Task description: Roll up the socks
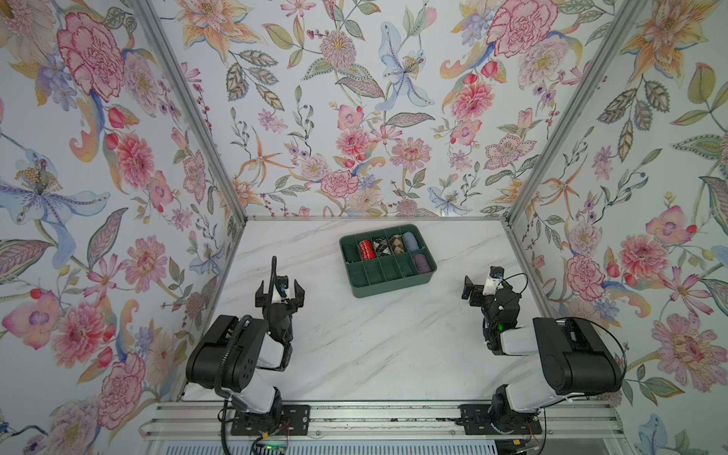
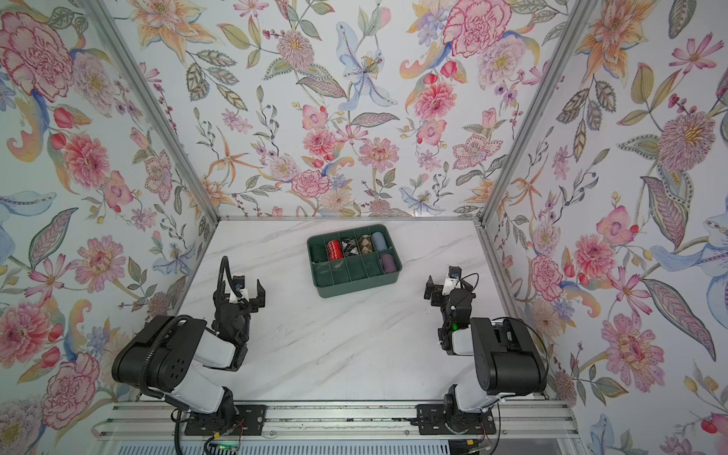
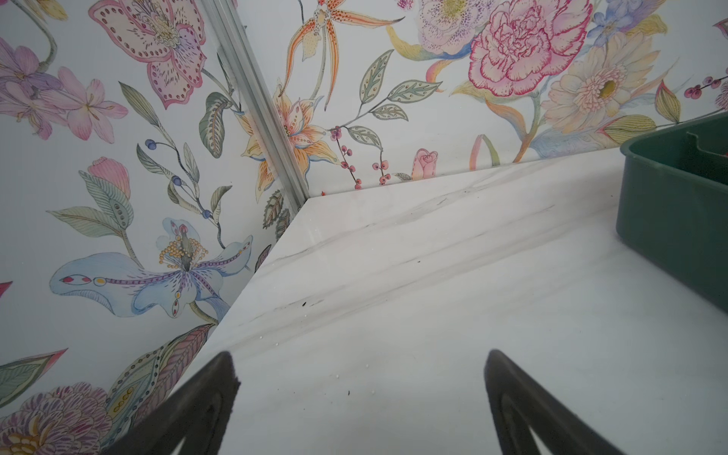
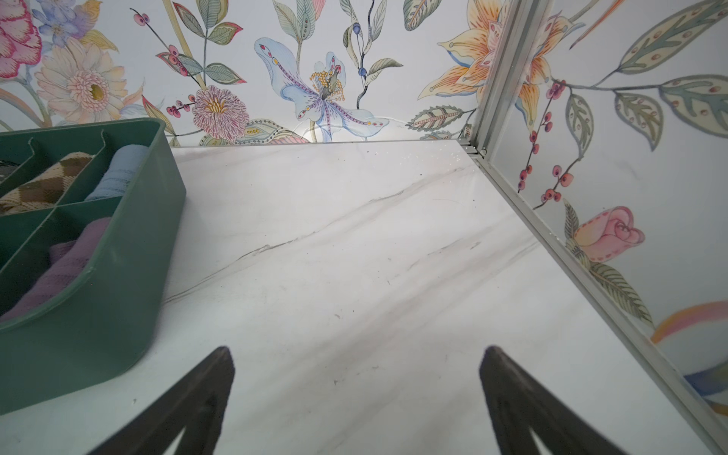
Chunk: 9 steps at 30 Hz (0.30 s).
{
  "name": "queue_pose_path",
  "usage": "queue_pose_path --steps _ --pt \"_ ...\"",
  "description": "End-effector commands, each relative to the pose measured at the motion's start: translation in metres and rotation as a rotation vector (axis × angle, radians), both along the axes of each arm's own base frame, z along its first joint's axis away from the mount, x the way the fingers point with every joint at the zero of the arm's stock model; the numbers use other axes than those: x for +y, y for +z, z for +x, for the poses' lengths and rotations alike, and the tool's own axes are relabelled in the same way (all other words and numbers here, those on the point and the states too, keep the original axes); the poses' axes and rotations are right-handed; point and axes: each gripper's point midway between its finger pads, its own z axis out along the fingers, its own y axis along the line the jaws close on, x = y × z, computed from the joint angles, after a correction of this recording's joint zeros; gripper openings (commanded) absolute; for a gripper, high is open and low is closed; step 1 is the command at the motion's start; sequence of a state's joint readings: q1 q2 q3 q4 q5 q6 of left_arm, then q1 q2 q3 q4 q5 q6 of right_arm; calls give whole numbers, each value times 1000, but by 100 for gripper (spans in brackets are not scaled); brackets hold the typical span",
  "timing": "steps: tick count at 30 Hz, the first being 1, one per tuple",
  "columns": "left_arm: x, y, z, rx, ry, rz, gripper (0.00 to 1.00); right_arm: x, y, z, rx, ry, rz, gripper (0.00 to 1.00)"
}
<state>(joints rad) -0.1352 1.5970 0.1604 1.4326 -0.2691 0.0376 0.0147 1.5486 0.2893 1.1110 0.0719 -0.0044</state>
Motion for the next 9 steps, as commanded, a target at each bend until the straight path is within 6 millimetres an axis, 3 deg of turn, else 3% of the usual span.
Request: queue_pose_path --steps 1,9 --pt "4 11 4 -38 11 -17 99 -1 1 1 3 -10 -15 99" --pt "4 14 4 -49 10 -20 99 -1 0 1 6 -8 -16 99"
